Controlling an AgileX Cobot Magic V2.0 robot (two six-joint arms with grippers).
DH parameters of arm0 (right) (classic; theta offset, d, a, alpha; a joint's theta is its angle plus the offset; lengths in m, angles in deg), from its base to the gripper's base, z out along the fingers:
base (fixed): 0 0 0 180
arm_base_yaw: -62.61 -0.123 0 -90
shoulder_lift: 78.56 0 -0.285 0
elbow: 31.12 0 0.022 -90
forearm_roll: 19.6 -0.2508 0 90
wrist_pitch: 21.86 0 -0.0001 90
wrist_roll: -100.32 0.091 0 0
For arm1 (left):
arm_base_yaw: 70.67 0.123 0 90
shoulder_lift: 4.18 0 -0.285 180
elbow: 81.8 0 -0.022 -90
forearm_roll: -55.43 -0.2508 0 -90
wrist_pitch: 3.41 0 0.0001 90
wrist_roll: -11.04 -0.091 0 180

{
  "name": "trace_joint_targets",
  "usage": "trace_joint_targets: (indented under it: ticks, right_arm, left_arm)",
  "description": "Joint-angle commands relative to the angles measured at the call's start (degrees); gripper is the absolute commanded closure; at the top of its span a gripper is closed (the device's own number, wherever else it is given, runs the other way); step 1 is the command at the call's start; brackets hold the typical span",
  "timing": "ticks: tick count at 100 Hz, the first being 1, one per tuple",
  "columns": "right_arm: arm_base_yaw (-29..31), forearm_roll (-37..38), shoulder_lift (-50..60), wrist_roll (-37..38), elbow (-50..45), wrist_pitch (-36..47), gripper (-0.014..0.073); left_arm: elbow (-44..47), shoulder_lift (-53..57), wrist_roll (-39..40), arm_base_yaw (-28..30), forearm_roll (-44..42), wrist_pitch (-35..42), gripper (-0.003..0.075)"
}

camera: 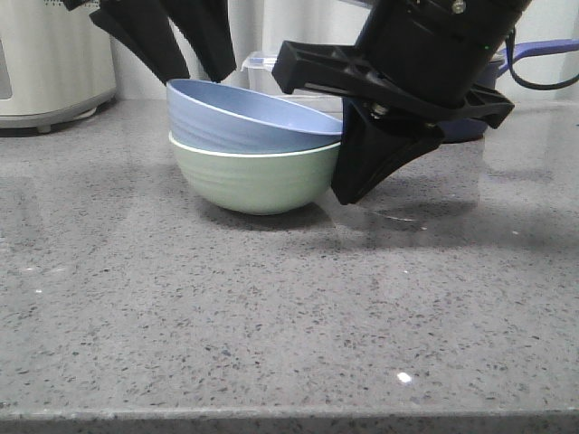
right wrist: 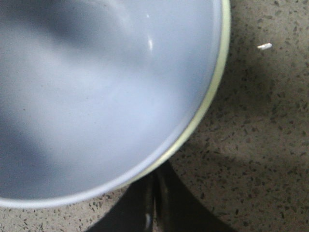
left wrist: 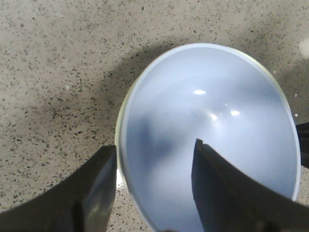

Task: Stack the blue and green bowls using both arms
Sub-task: 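Release the blue bowl and raise both grippers away from the stack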

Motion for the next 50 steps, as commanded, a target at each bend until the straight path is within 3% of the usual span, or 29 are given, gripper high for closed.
trace_joint_targets:
  ticks: [1,24,50]
  right_arm:
    - [0.0,-0.8,2.0,-0.7,1.5,2.2,0.0674]
    - [0.0,-0.8,2.7,-0.4,1.5,2.1,0.0674]
    - [1.2,0.1,7.0,-0.1,-0.2,1.7,0.0674]
  left_arm:
    - [-1.9,3.1,0.2,-0.1,1.5,1.9,0.0364]
    - [-1.0,6.6,0.9,-0.1,-2.5,4.6,0.0364]
    - [7.2,14.6,6.0,-0.1,-10.4,9.0,0.0364]
